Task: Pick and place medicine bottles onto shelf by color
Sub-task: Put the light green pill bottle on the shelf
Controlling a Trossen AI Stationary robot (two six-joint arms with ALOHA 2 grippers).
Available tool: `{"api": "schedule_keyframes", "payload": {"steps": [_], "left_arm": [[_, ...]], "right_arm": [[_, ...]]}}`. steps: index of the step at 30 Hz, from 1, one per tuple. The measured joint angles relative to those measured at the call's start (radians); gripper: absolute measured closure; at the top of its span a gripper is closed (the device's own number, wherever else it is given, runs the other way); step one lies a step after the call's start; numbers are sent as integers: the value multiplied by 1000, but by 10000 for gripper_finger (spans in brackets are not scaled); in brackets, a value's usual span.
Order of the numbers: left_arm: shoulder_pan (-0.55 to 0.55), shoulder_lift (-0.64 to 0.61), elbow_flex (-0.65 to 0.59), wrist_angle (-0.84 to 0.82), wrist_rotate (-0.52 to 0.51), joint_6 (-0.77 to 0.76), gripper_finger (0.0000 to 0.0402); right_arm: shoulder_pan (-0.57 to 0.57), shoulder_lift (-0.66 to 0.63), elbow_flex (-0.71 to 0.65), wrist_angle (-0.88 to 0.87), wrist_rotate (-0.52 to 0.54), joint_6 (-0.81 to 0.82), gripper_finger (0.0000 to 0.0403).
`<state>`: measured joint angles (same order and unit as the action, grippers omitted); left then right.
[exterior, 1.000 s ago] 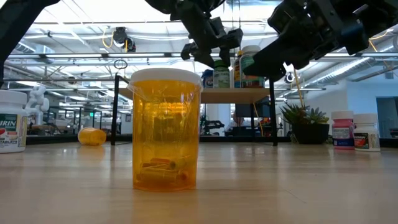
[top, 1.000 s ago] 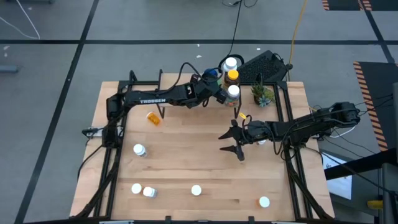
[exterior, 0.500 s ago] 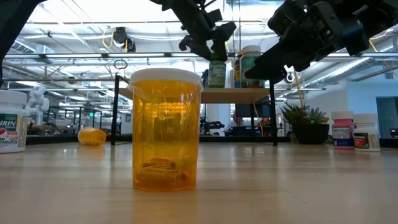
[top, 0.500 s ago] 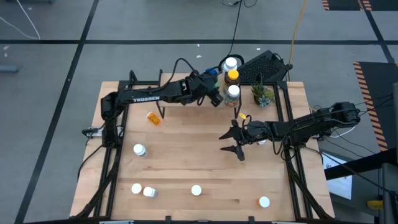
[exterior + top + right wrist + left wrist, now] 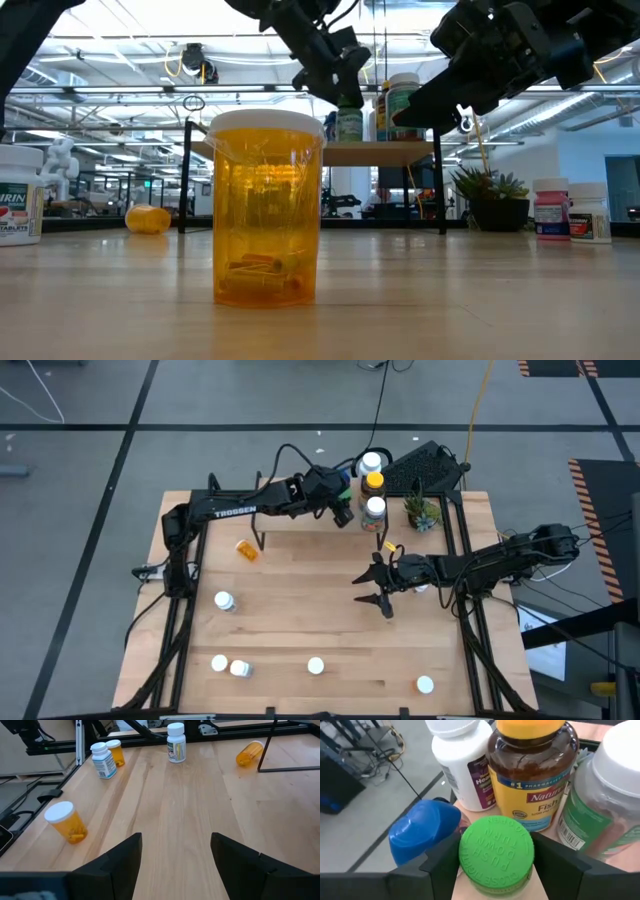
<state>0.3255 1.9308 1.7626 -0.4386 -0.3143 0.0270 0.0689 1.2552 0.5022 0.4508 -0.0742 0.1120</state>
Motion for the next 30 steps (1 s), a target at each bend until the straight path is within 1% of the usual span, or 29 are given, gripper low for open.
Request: {"api": "schedule_keyframes", "payload": {"steps": [11, 16, 19, 23, 26, 30], "left_arm": [[1, 0, 0, -6, -16, 92, 161], [2, 0, 0, -7, -39, 94, 161], [1, 0, 0, -8, -76, 96, 160], [1, 0, 0, -8, -78, 88, 159], [1, 0, 0, -7, -78, 68, 147], [1, 0, 0, -7, -79, 68, 111]], "right_arm": [[0, 0, 0, 0, 0, 0, 170], [0, 0, 0, 0, 0, 0, 170], [0, 0, 1, 0, 0, 0, 170], [0, 0, 1, 0, 0, 0, 170], [0, 0, 1, 0, 0, 0, 170], [0, 0, 1, 0, -1, 0, 170]]}}
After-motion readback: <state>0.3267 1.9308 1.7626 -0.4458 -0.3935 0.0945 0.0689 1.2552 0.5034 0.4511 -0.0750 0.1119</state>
